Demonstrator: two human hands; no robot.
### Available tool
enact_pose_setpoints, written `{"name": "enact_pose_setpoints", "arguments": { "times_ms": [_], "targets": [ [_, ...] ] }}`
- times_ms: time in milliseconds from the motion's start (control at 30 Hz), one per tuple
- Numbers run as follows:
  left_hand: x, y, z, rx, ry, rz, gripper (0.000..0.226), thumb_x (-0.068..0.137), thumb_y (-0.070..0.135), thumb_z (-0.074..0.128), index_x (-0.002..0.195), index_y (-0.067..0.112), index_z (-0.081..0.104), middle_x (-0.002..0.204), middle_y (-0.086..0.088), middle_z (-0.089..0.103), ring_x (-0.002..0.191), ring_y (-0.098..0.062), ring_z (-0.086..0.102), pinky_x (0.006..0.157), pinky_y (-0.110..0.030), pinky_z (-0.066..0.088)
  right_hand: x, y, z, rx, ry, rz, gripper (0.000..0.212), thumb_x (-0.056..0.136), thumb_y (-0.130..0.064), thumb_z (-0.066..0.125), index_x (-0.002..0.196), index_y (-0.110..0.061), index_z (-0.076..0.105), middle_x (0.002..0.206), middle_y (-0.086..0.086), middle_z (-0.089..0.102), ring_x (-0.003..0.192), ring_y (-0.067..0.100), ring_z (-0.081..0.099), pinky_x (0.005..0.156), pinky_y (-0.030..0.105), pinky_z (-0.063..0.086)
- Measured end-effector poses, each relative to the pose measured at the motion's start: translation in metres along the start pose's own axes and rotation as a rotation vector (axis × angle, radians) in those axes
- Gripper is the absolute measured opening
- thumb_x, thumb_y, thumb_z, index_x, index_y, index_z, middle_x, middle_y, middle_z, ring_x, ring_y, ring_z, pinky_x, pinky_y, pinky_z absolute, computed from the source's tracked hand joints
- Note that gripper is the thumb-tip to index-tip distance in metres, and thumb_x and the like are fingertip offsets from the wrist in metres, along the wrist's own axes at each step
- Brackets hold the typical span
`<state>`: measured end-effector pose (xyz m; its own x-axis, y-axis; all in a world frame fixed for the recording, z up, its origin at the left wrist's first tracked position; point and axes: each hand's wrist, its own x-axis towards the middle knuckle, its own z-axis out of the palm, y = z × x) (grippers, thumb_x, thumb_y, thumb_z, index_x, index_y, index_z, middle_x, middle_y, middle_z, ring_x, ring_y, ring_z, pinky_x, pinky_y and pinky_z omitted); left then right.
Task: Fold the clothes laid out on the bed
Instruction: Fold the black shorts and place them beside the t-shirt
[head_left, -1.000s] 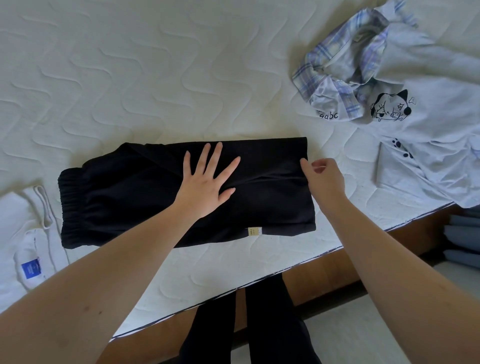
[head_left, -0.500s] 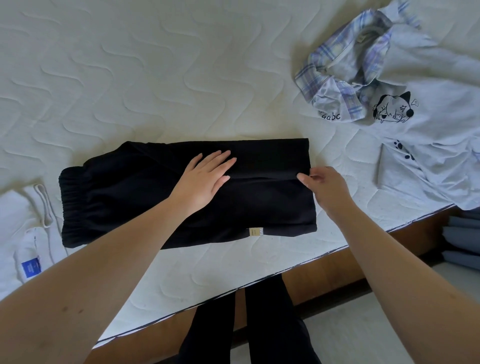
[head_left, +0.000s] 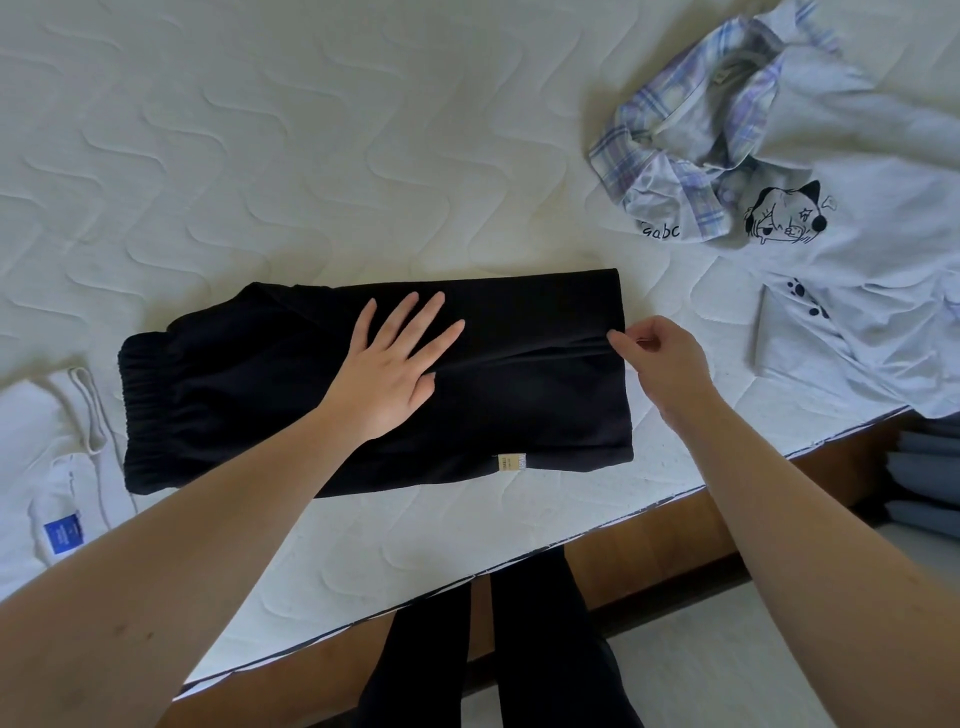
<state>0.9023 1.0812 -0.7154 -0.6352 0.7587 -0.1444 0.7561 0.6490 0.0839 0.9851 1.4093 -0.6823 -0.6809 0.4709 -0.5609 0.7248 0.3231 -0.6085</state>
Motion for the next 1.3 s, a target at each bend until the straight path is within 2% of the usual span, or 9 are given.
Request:
{"name": "enact_pose_setpoints", "arguments": {
  "times_ms": [133, 200, 367, 500, 633, 800, 933, 1133, 1300],
  "targets": [
    [0.004, 0.004, -0.010, -0.096, 0.185, -0.074, 0.047, 0.088, 0.026, 0.056, 0.135, 0.019, 0.053, 0.142, -0.012, 0.044, 0.132, -0.031, 0.042, 0.115, -0.051, 0.023, -0.007, 0.001, 0.000, 0.286, -0.004, 0.031, 0.016, 0.080, -0.038, 0.074, 0.073, -0.030, 0.062, 0.074, -0.010, 0.062, 0.051, 0.001, 0.045, 0.061, 0.022, 0.041],
    [0.005, 0.006, -0.013, -0.093, 0.254, -0.128, 0.040, 0.081, 0.022, 0.069, 0.119, 0.015, 0.059, 0.121, -0.012, 0.053, 0.113, -0.031, 0.051, 0.102, -0.047, 0.035, -0.010, -0.002, 0.001, 0.421, -0.023, 0.019, 0.016, 0.079, -0.031, 0.073, 0.069, -0.030, 0.060, 0.081, -0.010, 0.065, 0.052, 0.004, 0.047, 0.062, 0.024, 0.042],
    [0.004, 0.004, -0.021, -0.110, 0.221, -0.081, 0.022, 0.080, 0.017, 0.077, 0.096, 0.010, 0.064, 0.088, -0.007, 0.063, 0.076, -0.029, 0.058, 0.066, -0.042, 0.049, -0.005, -0.009, 0.006, 0.487, -0.172, -0.025, 0.006, 0.092, -0.030, 0.058, 0.088, -0.028, 0.055, 0.052, 0.002, 0.055, 0.051, 0.016, 0.050, 0.067, 0.031, 0.043],
    [0.000, 0.005, -0.023, -0.171, 0.242, -0.059, 0.009, 0.089, 0.014, 0.071, 0.094, 0.006, 0.071, 0.085, -0.007, 0.069, 0.072, -0.027, 0.064, 0.058, -0.039, 0.053, 0.002, -0.012, 0.007, 0.299, -0.329, -0.100, 0.038, 0.090, -0.033, 0.068, 0.124, -0.029, 0.053, 0.078, -0.005, 0.071, 0.073, 0.010, 0.067, 0.072, 0.024, 0.052],
    [-0.003, 0.002, -0.025, -0.141, 0.269, -0.084, 0.012, 0.093, 0.014, 0.066, 0.098, 0.004, 0.071, 0.084, -0.008, 0.070, 0.069, -0.026, 0.064, 0.054, -0.038, 0.053, 0.008, -0.010, 0.003, 0.217, -0.339, -0.092, 0.022, 0.095, -0.032, 0.062, 0.116, -0.025, 0.063, 0.095, -0.004, 0.075, 0.088, 0.011, 0.072, 0.097, 0.040, 0.052],
    [-0.003, 0.002, -0.028, -0.142, 0.274, -0.098, 0.011, 0.094, 0.012, 0.064, 0.097, 0.004, 0.070, 0.082, -0.009, 0.066, 0.065, -0.027, 0.060, 0.051, -0.038, 0.050, 0.012, -0.005, -0.002, 0.368, -0.326, -0.040, 0.035, 0.087, -0.045, 0.066, 0.110, -0.018, 0.070, 0.106, -0.003, 0.074, 0.106, 0.013, 0.068, 0.107, 0.041, 0.045],
    [-0.005, 0.005, -0.024, -0.096, 0.174, 0.009, 0.011, 0.096, 0.016, 0.060, 0.094, 0.008, 0.069, 0.083, -0.006, 0.063, 0.070, -0.026, 0.057, 0.059, -0.039, 0.049, 0.008, -0.005, -0.002, 0.280, -0.242, -0.040, 0.051, 0.070, -0.068, 0.072, 0.099, -0.026, 0.075, 0.096, -0.006, 0.075, 0.095, 0.007, 0.069, 0.093, 0.033, 0.050],
    [-0.014, 0.010, -0.014, -0.053, 0.084, -0.026, 0.013, 0.094, 0.017, 0.060, 0.105, 0.012, 0.066, 0.091, -0.006, 0.062, 0.080, -0.026, 0.058, 0.069, -0.039, 0.048, 0.012, 0.001, 0.012, -0.204, -0.005, -0.149, 0.043, 0.084, -0.054, 0.067, 0.098, -0.014, 0.074, 0.113, -0.009, 0.052, 0.107, 0.014, 0.055, 0.085, 0.022, 0.040],
    [-0.015, 0.010, -0.009, -0.006, 0.117, -0.056, 0.014, 0.093, 0.024, 0.060, 0.101, 0.013, 0.063, 0.088, -0.006, 0.059, 0.077, -0.026, 0.055, 0.069, -0.040, 0.045, 0.006, 0.010, 0.010, -0.298, 0.028, -0.175, 0.030, 0.081, -0.043, 0.076, 0.085, -0.017, 0.062, 0.107, -0.002, 0.050, 0.100, 0.020, 0.055, 0.082, 0.025, 0.038]
  ]
}}
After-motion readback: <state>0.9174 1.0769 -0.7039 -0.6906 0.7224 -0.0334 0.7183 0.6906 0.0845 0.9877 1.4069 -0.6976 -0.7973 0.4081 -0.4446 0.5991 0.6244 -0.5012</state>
